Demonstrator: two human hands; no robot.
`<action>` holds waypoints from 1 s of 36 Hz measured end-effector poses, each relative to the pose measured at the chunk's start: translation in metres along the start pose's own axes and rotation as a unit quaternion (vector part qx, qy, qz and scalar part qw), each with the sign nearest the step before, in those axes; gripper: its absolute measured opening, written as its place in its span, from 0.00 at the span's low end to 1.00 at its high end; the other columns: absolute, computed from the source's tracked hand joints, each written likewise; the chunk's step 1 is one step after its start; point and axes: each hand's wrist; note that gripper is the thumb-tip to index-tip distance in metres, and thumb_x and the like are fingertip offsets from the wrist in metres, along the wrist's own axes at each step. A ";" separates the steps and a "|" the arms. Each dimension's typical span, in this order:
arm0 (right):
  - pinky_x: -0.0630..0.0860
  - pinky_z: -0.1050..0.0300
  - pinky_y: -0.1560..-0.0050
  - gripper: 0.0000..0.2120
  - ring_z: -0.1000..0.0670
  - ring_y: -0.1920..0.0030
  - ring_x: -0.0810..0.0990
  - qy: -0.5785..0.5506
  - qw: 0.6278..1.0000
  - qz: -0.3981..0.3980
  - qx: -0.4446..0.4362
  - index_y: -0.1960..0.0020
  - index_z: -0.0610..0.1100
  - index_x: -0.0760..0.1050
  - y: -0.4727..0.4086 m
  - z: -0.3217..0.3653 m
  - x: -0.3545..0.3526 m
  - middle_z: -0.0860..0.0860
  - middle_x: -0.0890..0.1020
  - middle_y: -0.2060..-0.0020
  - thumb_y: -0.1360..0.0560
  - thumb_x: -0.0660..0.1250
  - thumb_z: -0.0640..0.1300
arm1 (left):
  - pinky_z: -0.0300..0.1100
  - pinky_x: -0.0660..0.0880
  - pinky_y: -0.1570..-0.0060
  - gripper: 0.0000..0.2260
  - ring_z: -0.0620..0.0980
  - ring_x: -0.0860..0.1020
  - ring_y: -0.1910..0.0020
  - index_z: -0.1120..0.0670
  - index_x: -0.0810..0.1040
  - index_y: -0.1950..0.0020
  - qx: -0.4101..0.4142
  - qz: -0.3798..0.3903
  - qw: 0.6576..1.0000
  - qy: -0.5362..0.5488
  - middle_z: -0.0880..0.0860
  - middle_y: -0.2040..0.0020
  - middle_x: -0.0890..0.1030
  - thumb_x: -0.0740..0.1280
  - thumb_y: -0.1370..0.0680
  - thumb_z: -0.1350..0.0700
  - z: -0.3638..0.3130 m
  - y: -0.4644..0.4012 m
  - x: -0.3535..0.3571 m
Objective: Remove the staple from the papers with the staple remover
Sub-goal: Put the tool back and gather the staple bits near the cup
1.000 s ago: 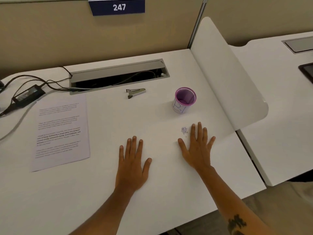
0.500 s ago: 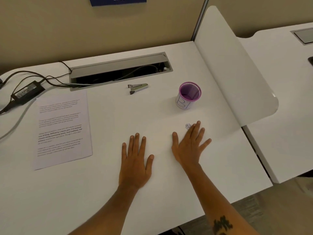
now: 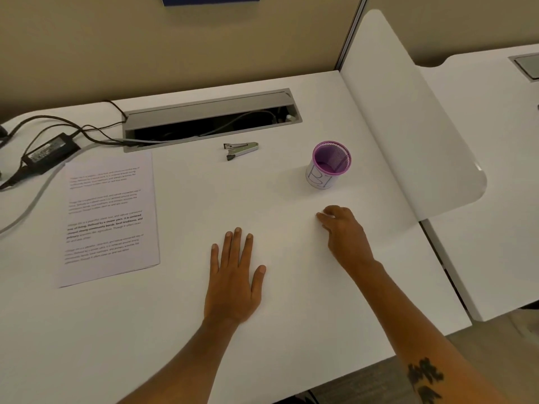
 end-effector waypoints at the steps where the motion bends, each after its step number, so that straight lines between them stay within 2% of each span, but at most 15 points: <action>1: 0.78 0.51 0.36 0.20 0.41 0.33 0.79 0.006 1.000 0.003 -0.007 0.29 0.40 0.78 -0.001 -0.001 -0.002 0.41 0.80 0.33 0.20 0.69 0.32 | 0.62 0.51 0.14 0.32 0.53 0.43 0.11 0.50 0.47 0.11 -0.001 0.000 1.000 0.000 0.53 0.10 0.46 0.48 0.13 0.39 0.000 0.000 0.000; 6: 0.84 0.44 0.54 0.17 0.35 0.47 0.83 0.047 0.997 -0.001 -0.057 0.40 0.32 0.84 -0.004 0.000 -0.010 0.38 0.86 0.46 0.27 0.71 0.23 | 0.62 0.51 0.14 0.32 0.54 0.43 0.11 0.51 0.47 0.11 -0.001 0.003 1.000 0.004 0.53 0.10 0.46 0.49 0.13 0.39 -0.001 0.000 -0.001; 15: 0.82 0.41 0.52 0.14 0.36 0.50 0.80 0.092 0.993 0.012 -0.071 0.43 0.30 0.82 -0.010 0.004 -0.011 0.36 0.84 0.51 0.24 0.63 0.23 | 0.62 0.50 0.14 0.32 0.53 0.43 0.11 0.50 0.47 0.11 -0.005 0.009 1.000 0.009 0.53 0.10 0.45 0.47 0.13 0.39 -0.002 0.000 -0.004; 18: 0.81 0.41 0.58 0.13 0.36 0.53 0.80 0.103 0.992 -0.007 -0.073 0.48 0.29 0.82 -0.007 0.006 -0.006 0.36 0.83 0.55 0.27 0.64 0.21 | 0.62 0.50 0.14 0.32 0.53 0.43 0.11 0.50 0.47 0.11 -0.006 0.007 1.000 0.013 0.53 0.10 0.45 0.48 0.13 0.39 -0.002 0.000 -0.004; 22: 0.81 0.44 0.66 0.10 0.37 0.60 0.80 0.115 0.988 -0.054 -0.090 0.54 0.30 0.80 -0.002 0.010 0.001 0.36 0.82 0.60 0.32 0.71 0.20 | 0.62 0.50 0.14 0.32 0.53 0.43 0.11 0.50 0.46 0.11 -0.005 0.006 1.000 0.010 0.53 0.10 0.45 0.47 0.13 0.39 -0.001 0.000 -0.003; 24: 0.82 0.43 0.64 0.11 0.36 0.59 0.80 0.104 0.989 -0.055 -0.085 0.52 0.29 0.81 -0.003 0.010 0.003 0.35 0.82 0.58 0.32 0.71 0.20 | 0.62 0.51 0.14 0.32 0.53 0.43 0.11 0.50 0.46 0.11 -0.005 0.005 1.000 0.011 0.53 0.10 0.45 0.48 0.13 0.39 -0.001 -0.001 -0.002; 26: 0.83 0.41 0.56 0.14 0.35 0.54 0.81 0.053 0.996 -0.056 -0.048 0.49 0.29 0.82 -0.007 0.007 0.004 0.35 0.84 0.54 0.31 0.67 0.19 | 0.62 0.51 0.14 0.32 0.53 0.43 0.11 0.50 0.46 0.11 -0.004 0.003 1.000 0.013 0.52 0.10 0.45 0.48 0.13 0.39 -0.001 -0.001 -0.002; 29: 0.81 0.49 0.49 0.14 0.41 0.52 0.84 -0.080 0.990 -0.099 0.067 0.50 0.34 0.85 -0.016 0.002 -0.002 0.40 0.87 0.53 0.28 0.66 0.22 | 0.62 0.51 0.14 0.32 0.53 0.43 0.11 0.49 0.46 0.11 -0.004 0.001 1.000 0.013 0.52 0.10 0.45 0.47 0.13 0.39 0.000 0.000 -0.001; 31: 0.80 0.56 0.49 0.10 0.48 0.55 0.85 -0.178 0.962 -0.120 0.171 0.53 0.40 0.87 -0.022 -0.005 -0.008 0.46 0.89 0.55 0.26 0.70 0.28 | 0.63 0.51 0.14 0.32 0.53 0.43 0.11 0.49 0.46 0.11 -0.004 0.001 1.000 0.014 0.52 0.10 0.45 0.47 0.13 0.39 0.000 -0.001 0.000; 32: 0.81 0.57 0.49 0.09 0.50 0.57 0.85 -0.241 0.935 -0.117 0.230 0.55 0.43 0.87 -0.025 -0.009 -0.011 0.48 0.89 0.57 0.26 0.72 0.31 | 0.63 0.51 0.14 0.32 0.53 0.43 0.11 0.49 0.45 0.11 -0.004 0.001 1.000 0.014 0.52 0.10 0.45 0.47 0.13 0.39 0.000 -0.001 0.001; 34: 0.85 0.58 0.52 0.09 0.50 0.60 0.85 -0.406 0.847 -0.101 0.327 0.56 0.44 0.86 -0.028 -0.017 -0.016 0.45 0.88 0.58 0.26 0.75 0.31 | 0.63 0.52 0.14 0.32 0.53 0.43 0.11 0.49 0.45 0.11 -0.005 0.001 1.000 0.013 0.52 0.10 0.45 0.48 0.13 0.39 0.001 -0.001 0.002; 36: 0.86 0.62 0.56 0.07 0.47 0.58 0.85 -0.534 0.749 -0.076 0.385 0.51 0.38 0.86 -0.031 -0.023 -0.023 0.42 0.87 0.56 0.25 0.74 0.28 | 0.63 0.52 0.14 0.32 0.53 0.43 0.11 0.49 0.45 0.11 -0.005 0.003 1.000 0.012 0.52 0.10 0.45 0.49 0.13 0.39 0.001 -0.001 0.003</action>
Point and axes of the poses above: each hand's wrist, its own y-axis away from the middle knuckle, its own x-axis out of the palm, z = x × y
